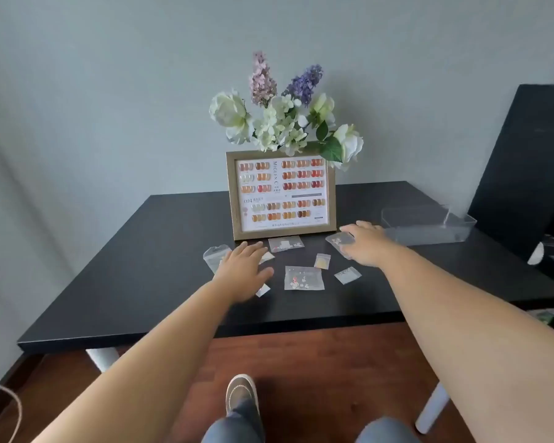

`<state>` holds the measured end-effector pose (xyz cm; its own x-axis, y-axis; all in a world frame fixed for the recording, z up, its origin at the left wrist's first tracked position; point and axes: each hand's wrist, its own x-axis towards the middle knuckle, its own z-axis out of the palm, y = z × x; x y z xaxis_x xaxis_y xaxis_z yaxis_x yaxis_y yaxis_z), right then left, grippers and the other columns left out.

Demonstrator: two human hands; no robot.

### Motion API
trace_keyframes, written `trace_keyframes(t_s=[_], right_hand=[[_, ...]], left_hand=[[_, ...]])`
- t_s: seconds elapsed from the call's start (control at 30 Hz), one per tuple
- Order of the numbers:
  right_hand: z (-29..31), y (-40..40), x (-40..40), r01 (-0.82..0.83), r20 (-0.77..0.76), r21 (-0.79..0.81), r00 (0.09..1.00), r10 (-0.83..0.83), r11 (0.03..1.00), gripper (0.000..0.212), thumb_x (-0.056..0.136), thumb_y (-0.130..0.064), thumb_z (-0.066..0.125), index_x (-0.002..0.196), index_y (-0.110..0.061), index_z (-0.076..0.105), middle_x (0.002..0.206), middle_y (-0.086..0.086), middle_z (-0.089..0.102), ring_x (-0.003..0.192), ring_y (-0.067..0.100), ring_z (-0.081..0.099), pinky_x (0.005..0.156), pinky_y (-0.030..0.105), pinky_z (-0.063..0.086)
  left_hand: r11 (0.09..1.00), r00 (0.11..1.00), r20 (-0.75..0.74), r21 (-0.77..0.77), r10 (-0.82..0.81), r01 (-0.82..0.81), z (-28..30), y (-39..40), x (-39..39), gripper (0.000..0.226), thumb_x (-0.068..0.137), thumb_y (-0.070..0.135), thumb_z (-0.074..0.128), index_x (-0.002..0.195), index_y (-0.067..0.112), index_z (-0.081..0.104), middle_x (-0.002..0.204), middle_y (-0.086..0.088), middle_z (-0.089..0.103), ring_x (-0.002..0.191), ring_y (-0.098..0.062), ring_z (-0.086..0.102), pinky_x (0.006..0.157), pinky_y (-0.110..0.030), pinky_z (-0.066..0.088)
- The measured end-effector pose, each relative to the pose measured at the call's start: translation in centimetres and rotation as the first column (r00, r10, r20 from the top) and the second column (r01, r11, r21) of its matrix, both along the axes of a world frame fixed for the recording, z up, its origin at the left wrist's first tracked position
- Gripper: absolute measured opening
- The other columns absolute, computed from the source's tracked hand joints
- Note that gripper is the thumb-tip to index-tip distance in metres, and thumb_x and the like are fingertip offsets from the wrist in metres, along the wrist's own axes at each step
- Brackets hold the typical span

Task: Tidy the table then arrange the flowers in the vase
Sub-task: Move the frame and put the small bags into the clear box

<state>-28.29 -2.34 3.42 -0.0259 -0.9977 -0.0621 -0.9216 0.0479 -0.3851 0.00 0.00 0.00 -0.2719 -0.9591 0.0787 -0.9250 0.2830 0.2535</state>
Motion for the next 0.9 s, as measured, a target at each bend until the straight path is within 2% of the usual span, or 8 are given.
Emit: trace_keyframes(t_s=[0.1, 0.23, 0.27, 0.37, 0.43, 0.57, 0.67, 0.9], right_hand=[[-2.4, -0.3, -1.1, 0.067, 0.042, 0.014, 0.997, -0.067, 0.998, 0.054, 0.093, -0.033, 0.046, 0.145, -0.036, 0.037, 0.160, 0.000, 0.019, 0.143, 0.029, 0.017, 0.111, 0.048, 0.026], [-5.8, -0.9, -2.6, 0.101, 0.172, -0.029, 0.981, -0.095, 0.994, 0.045, 0.096, -0.034, 0.043, 0.141, -0.038, 0.045, 0.160, -0.003, 0.023, 0.143, 0.025, 0.019, 0.112, 0.045, 0.025], [-6.3, -1.1, -2.7, 0.098, 0.155, -0.046, 0.984, -0.090, 0.994, 0.044, 0.097, -0.036, 0.042, 0.141, -0.038, 0.046, 0.160, -0.003, 0.024, 0.143, 0.024, 0.019, 0.111, 0.044, 0.024], [-7.8, -1.4, -3.0, 0.055, -0.066, -0.091, 0.996, -0.061, 0.994, 0.044, 0.099, -0.042, 0.034, 0.143, -0.042, 0.040, 0.161, -0.003, 0.022, 0.144, 0.023, 0.018, 0.111, 0.043, 0.021], [-8.2, -0.8, -3.0, 0.040, -0.121, -0.122, 0.991, -0.055, 0.992, 0.047, 0.098, -0.048, 0.025, 0.144, -0.045, 0.037, 0.161, -0.004, 0.020, 0.144, 0.021, 0.018, 0.111, 0.043, 0.019], [-8.6, -0.8, -3.3, 0.058, -0.115, -0.141, 0.991, -0.075, 0.988, 0.049, 0.097, -0.054, 0.019, 0.142, -0.047, 0.037, 0.161, -0.005, 0.022, 0.143, 0.022, 0.021, 0.111, 0.047, 0.021], [-8.6, -0.8, -3.2, 0.049, -0.168, -0.131, 0.983, -0.071, 0.990, 0.049, 0.098, -0.054, 0.020, 0.144, -0.046, 0.034, 0.161, -0.004, 0.020, 0.144, 0.024, 0.020, 0.112, 0.048, 0.021], [-7.9, -0.2, -3.0, 0.038, -0.137, -0.115, 0.989, -0.053, 0.993, 0.047, 0.096, -0.053, 0.025, 0.140, -0.044, 0.040, 0.158, -0.007, 0.026, 0.142, 0.023, 0.022, 0.111, 0.048, 0.021]], left_hand=[[1.000, 1.000, -0.006, 0.015, -0.026, 0.026, -1.5, -0.6, 0.8, 0.056, 0.099, 0.045, 0.038, 0.152, 0.027, 0.029, 0.162, 0.008, 0.020, 0.151, -0.021, 0.006, 0.121, -0.046, 0.006], [0.999, 0.998, -0.064, 0.053, -0.009, 0.012, -2.8, -1.6, 1.6, 0.053, 0.100, 0.046, 0.038, 0.150, 0.030, 0.031, 0.162, 0.010, 0.021, 0.151, -0.019, 0.005, 0.121, -0.048, 0.003], [0.999, 0.997, -0.077, 0.052, -0.004, 0.008, -3.0, -1.9, 1.7, 0.053, 0.100, 0.047, 0.037, 0.150, 0.031, 0.031, 0.162, 0.010, 0.021, 0.151, -0.019, 0.005, 0.121, -0.048, 0.003], [0.999, 0.998, -0.057, 0.047, -0.011, 0.013, -3.9, -2.0, 1.8, 0.055, 0.098, 0.053, 0.033, 0.150, 0.037, 0.029, 0.161, 0.013, 0.020, 0.151, -0.019, 0.008, 0.120, -0.046, 0.002], [0.999, 0.999, -0.036, 0.035, -0.009, 0.010, -4.1, -1.5, 2.0, 0.057, 0.096, 0.057, 0.029, 0.150, 0.040, 0.026, 0.161, 0.014, 0.019, 0.150, -0.017, 0.010, 0.119, -0.042, 0.001], [0.999, 0.999, -0.038, 0.031, 0.013, -0.012, -4.2, -1.8, 1.9, 0.059, 0.094, 0.059, 0.027, 0.150, 0.041, 0.024, 0.161, 0.016, 0.017, 0.150, -0.014, 0.010, 0.118, -0.037, 0.000], [0.999, 0.999, -0.047, 0.030, 0.017, -0.016, -4.3, -1.8, 2.0, 0.058, 0.095, 0.058, 0.029, 0.150, 0.041, 0.025, 0.161, 0.017, 0.017, 0.150, -0.013, 0.009, 0.118, -0.037, 0.000], [0.999, 0.991, -0.129, 0.018, 0.040, -0.038, -4.1, -1.3, 2.0, 0.057, 0.095, 0.059, 0.029, 0.150, 0.045, 0.021, 0.161, 0.022, 0.012, 0.150, -0.011, 0.004, 0.120, -0.036, -0.001]])
